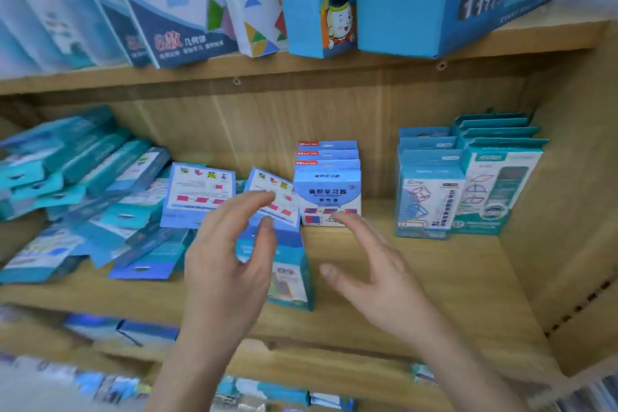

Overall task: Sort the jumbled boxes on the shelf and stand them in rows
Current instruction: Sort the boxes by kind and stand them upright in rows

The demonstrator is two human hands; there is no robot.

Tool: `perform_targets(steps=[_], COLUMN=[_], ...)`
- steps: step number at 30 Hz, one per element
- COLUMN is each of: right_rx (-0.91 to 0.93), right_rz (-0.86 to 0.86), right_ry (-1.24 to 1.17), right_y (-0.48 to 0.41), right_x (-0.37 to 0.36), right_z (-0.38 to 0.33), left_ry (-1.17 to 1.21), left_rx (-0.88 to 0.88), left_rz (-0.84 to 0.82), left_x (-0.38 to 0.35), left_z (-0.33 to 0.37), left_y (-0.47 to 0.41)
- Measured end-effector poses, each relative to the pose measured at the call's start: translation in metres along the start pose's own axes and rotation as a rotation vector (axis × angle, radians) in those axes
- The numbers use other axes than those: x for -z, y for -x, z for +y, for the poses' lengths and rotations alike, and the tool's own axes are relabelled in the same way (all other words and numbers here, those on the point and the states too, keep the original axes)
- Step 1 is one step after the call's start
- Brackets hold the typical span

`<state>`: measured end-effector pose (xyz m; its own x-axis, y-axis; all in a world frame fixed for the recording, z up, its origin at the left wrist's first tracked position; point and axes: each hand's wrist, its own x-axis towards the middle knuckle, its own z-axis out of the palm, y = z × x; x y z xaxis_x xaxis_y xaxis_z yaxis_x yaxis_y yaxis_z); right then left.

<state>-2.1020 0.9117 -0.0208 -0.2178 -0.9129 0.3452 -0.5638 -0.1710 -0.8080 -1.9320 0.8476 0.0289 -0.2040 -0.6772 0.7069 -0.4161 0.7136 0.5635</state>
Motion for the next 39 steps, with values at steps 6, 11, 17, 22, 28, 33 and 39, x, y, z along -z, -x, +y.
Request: perform_targets(steps=[6, 11, 17, 22, 28, 33, 39], right_rx=[-0.129, -0.207, -0.558, -0.631, -0.793, -0.852, -0.513], right_rz=[-0.201, 0.009, 0.565, 0.816, 0.740, 0.396, 0.298], right_ry=[-0.193, -0.446, -0.635, -0.655, -0.269, 0.248, 0.601], right_y=[-0.009, -0.010, -0.005, -0.009, -0.004, 0.005, 0.012], right_x=[-0.059, -0.083, -0.079, -0.068, -0.054, -0.036, -0.037], right_z=[-0.008, -0.014, -0.012, 0.000, 0.027, 0.037, 0.020], left_ry=[0.038, 0.199, 0.076, -0.347, -0.713, -0.580, -0.314], left_rx=[0.395, 0.450, 0.235, -0.232, -0.182, -0.266, -0.182], left_rz=[-0.019, -0.402, -0.394, -0.552, -0.752, -0.574, -0.155], left_x=[0.044, 0.040, 0.045, 0.026, -0.017, -0.017, 0.031], left_z=[-0.070, -0.084, -0.107, -0.109, -0.132, -0.148, -0.119], left_y=[0.037, 0.056, 0.037, -0.024, -0.047, -0.052, -0.078])
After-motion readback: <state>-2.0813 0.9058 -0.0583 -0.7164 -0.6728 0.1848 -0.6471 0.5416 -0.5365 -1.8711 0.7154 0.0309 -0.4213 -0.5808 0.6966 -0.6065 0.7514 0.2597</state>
